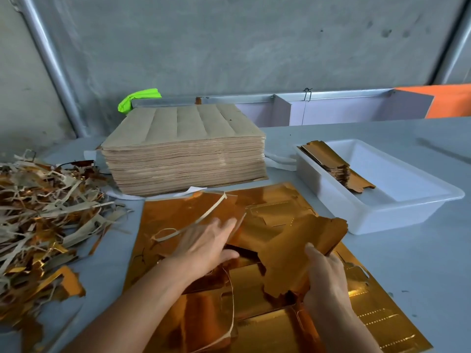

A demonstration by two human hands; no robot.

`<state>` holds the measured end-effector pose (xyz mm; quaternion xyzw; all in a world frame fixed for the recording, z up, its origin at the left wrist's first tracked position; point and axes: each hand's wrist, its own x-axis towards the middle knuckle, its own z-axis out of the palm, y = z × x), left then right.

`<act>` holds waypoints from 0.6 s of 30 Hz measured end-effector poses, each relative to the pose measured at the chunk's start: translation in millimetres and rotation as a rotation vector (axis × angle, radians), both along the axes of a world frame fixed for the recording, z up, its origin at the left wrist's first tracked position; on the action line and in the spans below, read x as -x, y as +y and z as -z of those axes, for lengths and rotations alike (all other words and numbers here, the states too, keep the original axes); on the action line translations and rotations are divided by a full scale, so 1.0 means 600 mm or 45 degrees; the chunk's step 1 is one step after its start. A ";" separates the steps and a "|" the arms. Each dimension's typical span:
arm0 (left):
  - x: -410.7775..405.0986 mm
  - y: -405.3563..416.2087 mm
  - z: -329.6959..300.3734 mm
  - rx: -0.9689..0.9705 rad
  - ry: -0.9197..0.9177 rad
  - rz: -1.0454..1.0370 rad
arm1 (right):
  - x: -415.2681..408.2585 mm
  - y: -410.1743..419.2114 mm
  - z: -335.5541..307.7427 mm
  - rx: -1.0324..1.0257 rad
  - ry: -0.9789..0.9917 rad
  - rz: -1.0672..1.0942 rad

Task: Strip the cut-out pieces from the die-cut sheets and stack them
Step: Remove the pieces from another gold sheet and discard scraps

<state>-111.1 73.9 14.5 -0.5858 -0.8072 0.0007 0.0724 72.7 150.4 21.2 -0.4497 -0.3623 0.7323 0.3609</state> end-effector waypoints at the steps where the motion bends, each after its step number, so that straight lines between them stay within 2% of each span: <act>1: -0.004 0.005 0.001 0.029 0.015 -0.004 | -0.004 -0.003 -0.002 0.018 -0.015 0.005; 8: -0.012 0.031 -0.004 0.088 0.266 0.134 | -0.016 -0.011 -0.005 0.063 -0.006 -0.009; 10: -0.009 0.025 -0.005 0.024 0.221 0.084 | -0.022 -0.011 -0.006 0.004 -0.016 0.041; 14: -0.030 0.004 -0.042 -0.394 0.102 -0.095 | -0.019 -0.008 -0.003 -0.063 -0.108 0.088; 16: -0.063 -0.003 -0.053 -0.487 0.061 -0.001 | -0.008 -0.016 -0.007 -0.100 -0.115 0.020; 18: -0.105 -0.010 -0.052 -0.444 -0.007 0.126 | 0.006 -0.025 -0.008 -0.187 -0.102 -0.059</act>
